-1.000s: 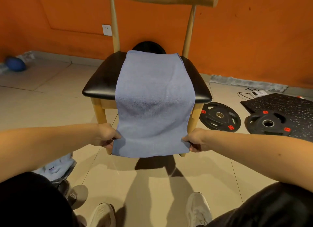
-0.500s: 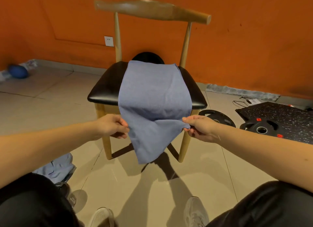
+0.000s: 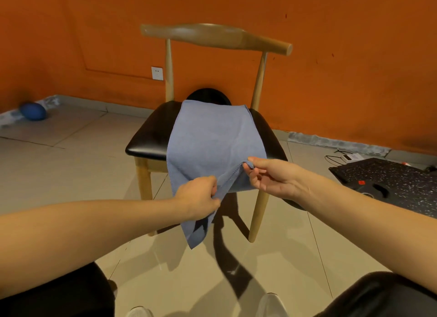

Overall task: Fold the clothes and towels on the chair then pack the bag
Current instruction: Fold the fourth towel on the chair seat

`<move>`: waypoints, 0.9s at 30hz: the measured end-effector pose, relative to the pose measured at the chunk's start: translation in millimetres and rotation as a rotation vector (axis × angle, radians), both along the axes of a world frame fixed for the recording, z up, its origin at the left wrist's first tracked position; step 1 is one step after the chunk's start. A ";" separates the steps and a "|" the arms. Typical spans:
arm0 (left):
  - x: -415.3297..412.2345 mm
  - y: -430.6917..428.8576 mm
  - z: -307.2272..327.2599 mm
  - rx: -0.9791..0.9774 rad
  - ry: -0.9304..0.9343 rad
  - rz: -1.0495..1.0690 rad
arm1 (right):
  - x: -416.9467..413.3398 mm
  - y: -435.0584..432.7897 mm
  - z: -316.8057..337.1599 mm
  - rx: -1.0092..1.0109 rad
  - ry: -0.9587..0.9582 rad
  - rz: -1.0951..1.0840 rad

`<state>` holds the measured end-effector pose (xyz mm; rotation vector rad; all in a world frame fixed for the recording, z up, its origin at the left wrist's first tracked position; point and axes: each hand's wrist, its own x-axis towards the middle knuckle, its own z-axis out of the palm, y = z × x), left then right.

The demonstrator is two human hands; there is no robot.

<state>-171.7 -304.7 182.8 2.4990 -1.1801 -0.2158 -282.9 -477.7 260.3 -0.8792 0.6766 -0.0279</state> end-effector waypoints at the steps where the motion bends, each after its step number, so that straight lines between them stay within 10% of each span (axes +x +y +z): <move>1: 2.9 1.2 -2.5 0.017 0.014 -0.010 | -1.1 -0.8 1.4 0.008 -0.012 -0.015; 10: 38.8 36.4 -4.1 0.260 0.015 0.015 | -21.2 -27.1 5.2 -0.005 -0.121 -0.136; 21: 64.3 81.8 57.8 -0.211 0.090 0.121 | -31.5 -25.8 -13.6 -1.178 0.098 0.066; 27: 58.3 97.6 96.9 -0.366 0.131 0.138 | -42.7 -22.9 21.6 -1.288 -0.106 0.130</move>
